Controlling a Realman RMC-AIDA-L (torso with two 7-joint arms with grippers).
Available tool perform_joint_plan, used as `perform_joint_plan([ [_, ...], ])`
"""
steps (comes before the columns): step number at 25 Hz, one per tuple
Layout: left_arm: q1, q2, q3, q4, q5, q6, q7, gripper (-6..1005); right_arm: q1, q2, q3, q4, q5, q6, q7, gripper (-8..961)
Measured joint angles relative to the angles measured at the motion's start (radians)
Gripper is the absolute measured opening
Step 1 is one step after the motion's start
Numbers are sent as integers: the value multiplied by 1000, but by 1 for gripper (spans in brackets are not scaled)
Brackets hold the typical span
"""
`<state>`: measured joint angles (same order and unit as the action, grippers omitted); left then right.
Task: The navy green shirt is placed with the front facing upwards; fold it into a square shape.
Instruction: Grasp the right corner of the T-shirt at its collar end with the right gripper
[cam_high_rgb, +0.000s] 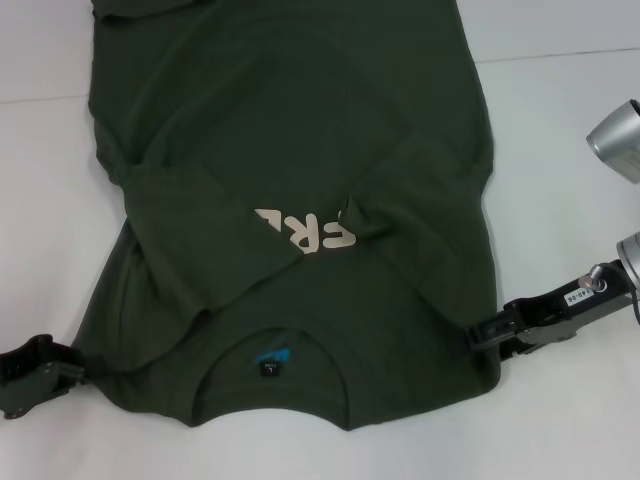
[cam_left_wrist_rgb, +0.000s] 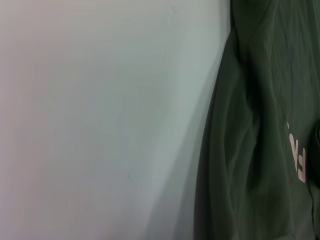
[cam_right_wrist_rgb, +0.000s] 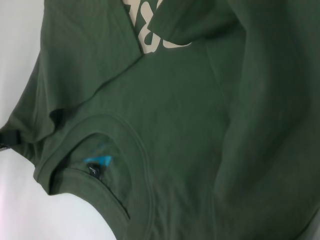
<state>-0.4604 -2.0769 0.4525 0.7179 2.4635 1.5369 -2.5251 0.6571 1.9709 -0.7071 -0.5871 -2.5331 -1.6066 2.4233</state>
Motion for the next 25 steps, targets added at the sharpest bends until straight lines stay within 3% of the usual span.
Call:
perform_joint_plan([
  [10, 0, 0, 0, 0, 0, -1, 0, 27, -4, -2, -3, 0, -9, -9, 4, 927],
  [25, 2, 0, -2, 0, 0, -2, 0, 27, 12, 23, -6, 4, -16, -2, 5, 919],
])
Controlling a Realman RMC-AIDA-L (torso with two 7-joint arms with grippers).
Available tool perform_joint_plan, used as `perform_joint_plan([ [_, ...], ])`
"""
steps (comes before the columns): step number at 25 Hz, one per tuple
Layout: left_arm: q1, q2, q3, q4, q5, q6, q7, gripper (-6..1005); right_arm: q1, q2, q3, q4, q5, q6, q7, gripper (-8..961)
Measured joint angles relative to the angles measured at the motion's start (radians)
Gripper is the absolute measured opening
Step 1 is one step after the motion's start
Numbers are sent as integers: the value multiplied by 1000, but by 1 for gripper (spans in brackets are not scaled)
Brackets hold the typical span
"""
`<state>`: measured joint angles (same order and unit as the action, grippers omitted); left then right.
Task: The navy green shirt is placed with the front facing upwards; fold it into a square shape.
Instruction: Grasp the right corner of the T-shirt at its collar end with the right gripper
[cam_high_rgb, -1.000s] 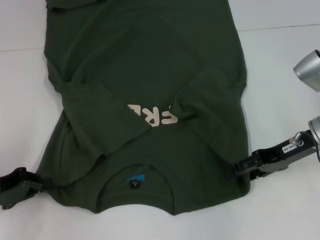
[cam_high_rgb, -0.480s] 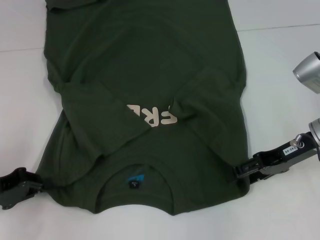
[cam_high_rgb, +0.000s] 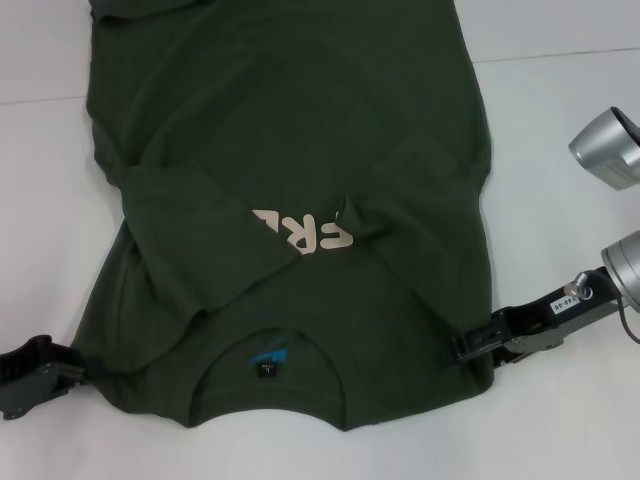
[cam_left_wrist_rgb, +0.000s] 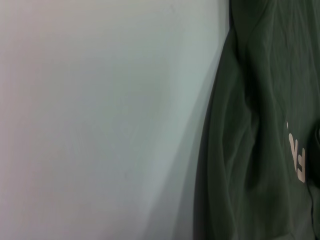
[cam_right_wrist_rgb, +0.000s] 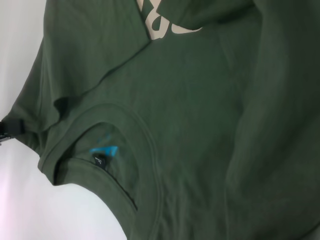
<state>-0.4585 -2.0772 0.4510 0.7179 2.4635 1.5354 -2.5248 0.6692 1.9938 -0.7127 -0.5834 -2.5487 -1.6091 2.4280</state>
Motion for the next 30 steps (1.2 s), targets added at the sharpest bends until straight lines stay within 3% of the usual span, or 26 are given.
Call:
perform_joint_plan([
  [17, 0, 0, 0, 0, 0, 2, 0, 26, -7, 3, -1, -4, -1, 20, 21, 842],
  [30, 0, -1, 2, 0, 0, 5, 0, 26, -7, -5, -11, -8, -19, 42, 14, 538],
])
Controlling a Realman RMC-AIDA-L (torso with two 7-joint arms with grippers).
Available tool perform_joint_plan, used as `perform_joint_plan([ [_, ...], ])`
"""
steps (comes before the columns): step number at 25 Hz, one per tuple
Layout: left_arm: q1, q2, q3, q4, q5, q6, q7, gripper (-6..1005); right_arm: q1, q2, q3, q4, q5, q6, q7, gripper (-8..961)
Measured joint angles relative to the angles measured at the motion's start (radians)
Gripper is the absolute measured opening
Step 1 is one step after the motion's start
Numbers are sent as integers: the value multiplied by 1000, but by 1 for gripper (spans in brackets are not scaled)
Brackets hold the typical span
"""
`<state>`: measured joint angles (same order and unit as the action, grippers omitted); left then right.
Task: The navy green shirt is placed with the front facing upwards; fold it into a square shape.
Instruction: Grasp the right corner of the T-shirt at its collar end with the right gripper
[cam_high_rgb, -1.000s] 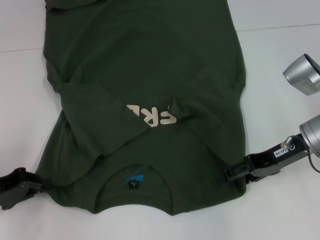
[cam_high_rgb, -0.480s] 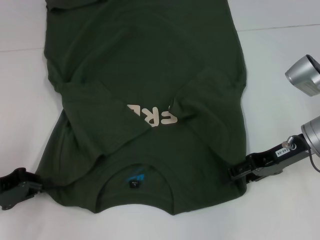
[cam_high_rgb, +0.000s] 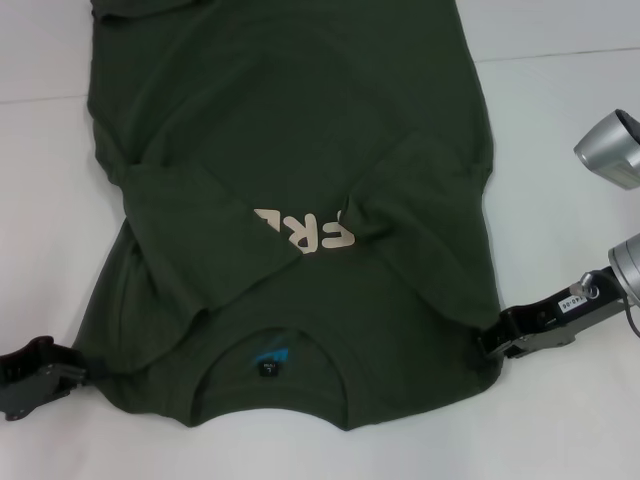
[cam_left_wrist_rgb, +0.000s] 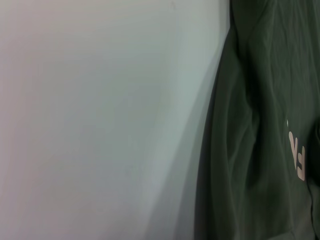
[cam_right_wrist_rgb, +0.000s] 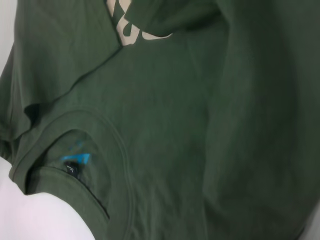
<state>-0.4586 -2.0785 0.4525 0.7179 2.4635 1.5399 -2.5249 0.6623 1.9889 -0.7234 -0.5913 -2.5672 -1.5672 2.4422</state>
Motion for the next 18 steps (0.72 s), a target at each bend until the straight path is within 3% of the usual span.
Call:
perform_joint_plan([
  [4, 0, 0, 0, 0, 0, 3, 0, 26, 0, -3, 1, -1, 2, -8, 2, 459],
  [9, -2, 0, 2, 0, 0, 7, 0, 26, 1, -4, 1, -1, 5, -14, 3, 214],
  [14, -6, 1, 5, 0, 0, 10, 0, 26, 6, -5, 2, -2, 6, -25, 3, 41],
  [18, -8, 3, 7, 1, 0, 35, 0, 26, 9, -7, 2, -12, 7, -48, 3, 41],
])
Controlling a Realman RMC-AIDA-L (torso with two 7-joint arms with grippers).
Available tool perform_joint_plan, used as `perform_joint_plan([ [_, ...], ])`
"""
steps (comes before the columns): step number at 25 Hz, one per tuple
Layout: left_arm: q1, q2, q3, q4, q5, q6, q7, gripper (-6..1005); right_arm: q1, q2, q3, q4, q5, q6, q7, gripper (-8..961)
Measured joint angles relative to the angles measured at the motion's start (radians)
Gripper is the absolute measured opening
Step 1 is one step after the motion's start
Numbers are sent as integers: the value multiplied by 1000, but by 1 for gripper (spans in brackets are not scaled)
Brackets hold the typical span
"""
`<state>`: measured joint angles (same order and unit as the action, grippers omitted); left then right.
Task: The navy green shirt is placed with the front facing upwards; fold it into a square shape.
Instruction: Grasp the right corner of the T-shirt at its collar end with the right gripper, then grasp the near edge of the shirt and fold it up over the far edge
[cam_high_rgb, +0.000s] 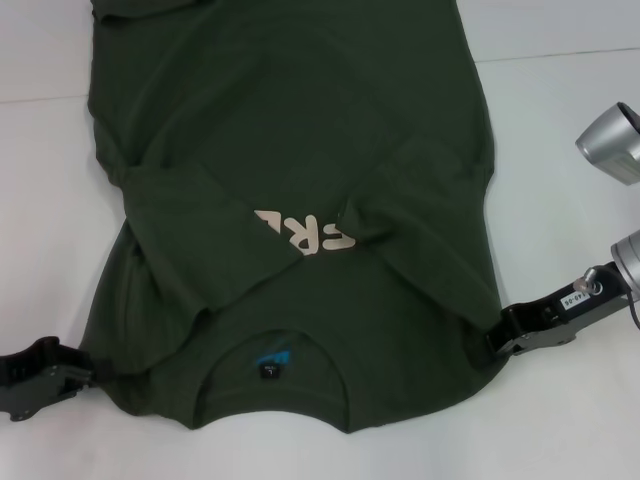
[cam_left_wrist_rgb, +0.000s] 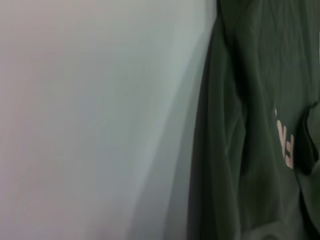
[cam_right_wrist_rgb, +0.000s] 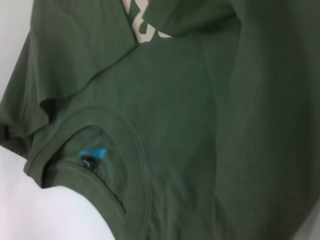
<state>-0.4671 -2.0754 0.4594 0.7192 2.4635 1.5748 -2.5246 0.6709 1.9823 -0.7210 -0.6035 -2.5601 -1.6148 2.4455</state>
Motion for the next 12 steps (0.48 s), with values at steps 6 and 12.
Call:
perform_joint_plan([
  [6, 0, 8, -1, 15, 28, 73, 8, 26, 1, -1, -6, -41, -1, -60, 7, 41],
  [12, 0, 13, -2, 27, 85, 144, 10, 26, -1, -1, -54, -45, -2, -110, 9, 41],
])
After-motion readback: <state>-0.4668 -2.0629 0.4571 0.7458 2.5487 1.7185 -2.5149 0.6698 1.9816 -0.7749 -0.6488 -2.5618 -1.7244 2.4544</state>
